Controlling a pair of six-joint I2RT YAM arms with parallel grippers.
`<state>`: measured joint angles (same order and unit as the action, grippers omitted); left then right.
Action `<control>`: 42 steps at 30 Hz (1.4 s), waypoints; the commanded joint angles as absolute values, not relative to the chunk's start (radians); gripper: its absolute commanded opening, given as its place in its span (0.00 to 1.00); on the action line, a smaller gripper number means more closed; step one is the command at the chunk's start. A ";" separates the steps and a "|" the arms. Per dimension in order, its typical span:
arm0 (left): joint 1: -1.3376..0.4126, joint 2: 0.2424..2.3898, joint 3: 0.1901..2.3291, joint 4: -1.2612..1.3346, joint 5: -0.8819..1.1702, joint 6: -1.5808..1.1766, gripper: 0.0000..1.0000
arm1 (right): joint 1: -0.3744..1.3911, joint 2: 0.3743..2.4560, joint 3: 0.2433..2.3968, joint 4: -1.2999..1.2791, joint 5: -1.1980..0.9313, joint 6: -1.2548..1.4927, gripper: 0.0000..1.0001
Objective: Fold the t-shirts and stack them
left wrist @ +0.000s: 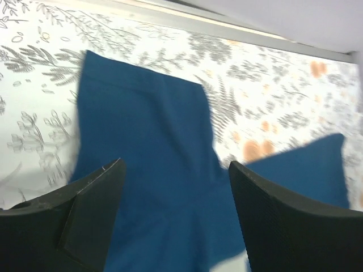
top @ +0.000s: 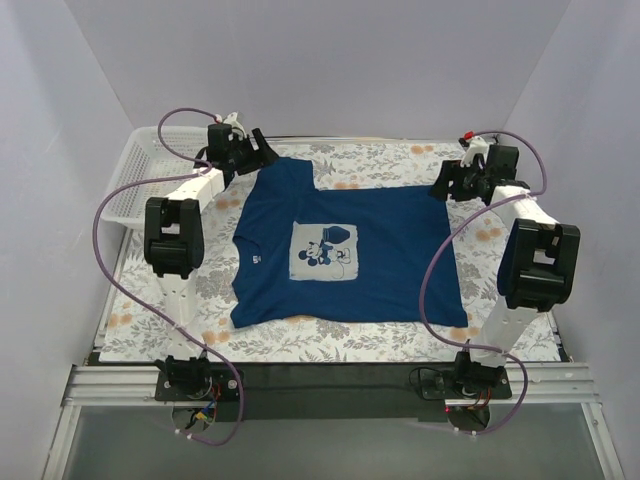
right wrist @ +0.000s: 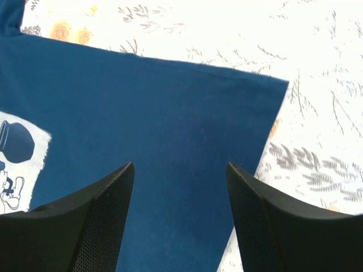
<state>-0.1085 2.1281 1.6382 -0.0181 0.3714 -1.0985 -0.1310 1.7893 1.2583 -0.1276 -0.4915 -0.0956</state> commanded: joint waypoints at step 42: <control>-0.115 2.457 2.126 -0.221 0.195 -1.068 0.64 | -0.133 2.333 1.795 -0.210 -0.294 0.152 0.31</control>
<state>-0.1200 2.5370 2.0811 -0.1844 0.1741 -1.0561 -0.1295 2.3104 1.7638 -0.1852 -0.2871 0.1505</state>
